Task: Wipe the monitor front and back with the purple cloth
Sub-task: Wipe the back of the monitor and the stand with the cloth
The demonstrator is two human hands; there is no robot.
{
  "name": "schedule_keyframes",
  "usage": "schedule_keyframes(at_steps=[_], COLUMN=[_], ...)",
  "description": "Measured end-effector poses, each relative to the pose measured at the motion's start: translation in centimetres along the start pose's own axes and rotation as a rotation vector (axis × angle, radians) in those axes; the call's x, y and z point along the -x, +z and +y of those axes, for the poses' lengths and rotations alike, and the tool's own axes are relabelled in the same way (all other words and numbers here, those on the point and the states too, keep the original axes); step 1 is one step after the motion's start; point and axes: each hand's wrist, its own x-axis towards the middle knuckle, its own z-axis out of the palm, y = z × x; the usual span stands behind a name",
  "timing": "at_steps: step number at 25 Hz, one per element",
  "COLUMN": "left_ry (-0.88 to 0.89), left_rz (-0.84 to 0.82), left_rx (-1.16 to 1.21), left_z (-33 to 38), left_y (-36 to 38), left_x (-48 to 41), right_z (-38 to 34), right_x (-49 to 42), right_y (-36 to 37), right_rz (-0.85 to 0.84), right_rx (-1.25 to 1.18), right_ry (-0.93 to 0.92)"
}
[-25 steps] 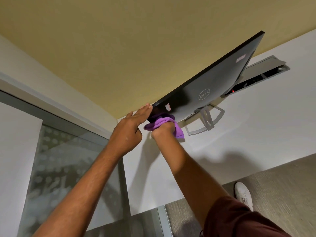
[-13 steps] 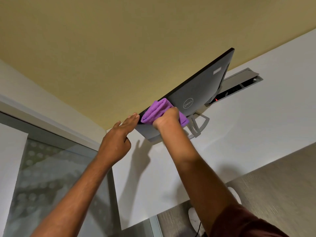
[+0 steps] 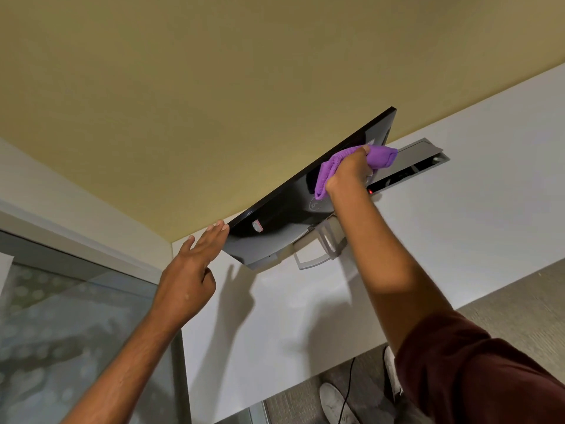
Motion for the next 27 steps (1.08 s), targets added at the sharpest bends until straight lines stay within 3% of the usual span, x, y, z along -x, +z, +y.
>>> schedule_keyframes(at_steps=[7, 15, 22, 27], left_ry=[-0.022, -0.160, -0.181, -0.121], left_rz=[0.073, 0.284, 0.280, 0.246], left_rx=[0.031, 0.023, 0.005, -0.041], left_z=[0.6, 3.9, 7.5, 10.6], left_y=[0.5, 2.6, 4.6, 5.5], left_x=[-0.1, -1.1, -5.5, -10.3], right_z=[-1.2, -1.4, 1.5, 1.4], right_x=[-7.7, -14.6, -18.0, -20.5], right_y=[-2.2, -5.9, -11.1, -15.2], right_rz=[-0.072, -0.034, -0.129, -0.427], right_rx=[-0.021, 0.308, 0.911, 1.388], right_ry=[0.002, 0.104, -0.204, -0.551])
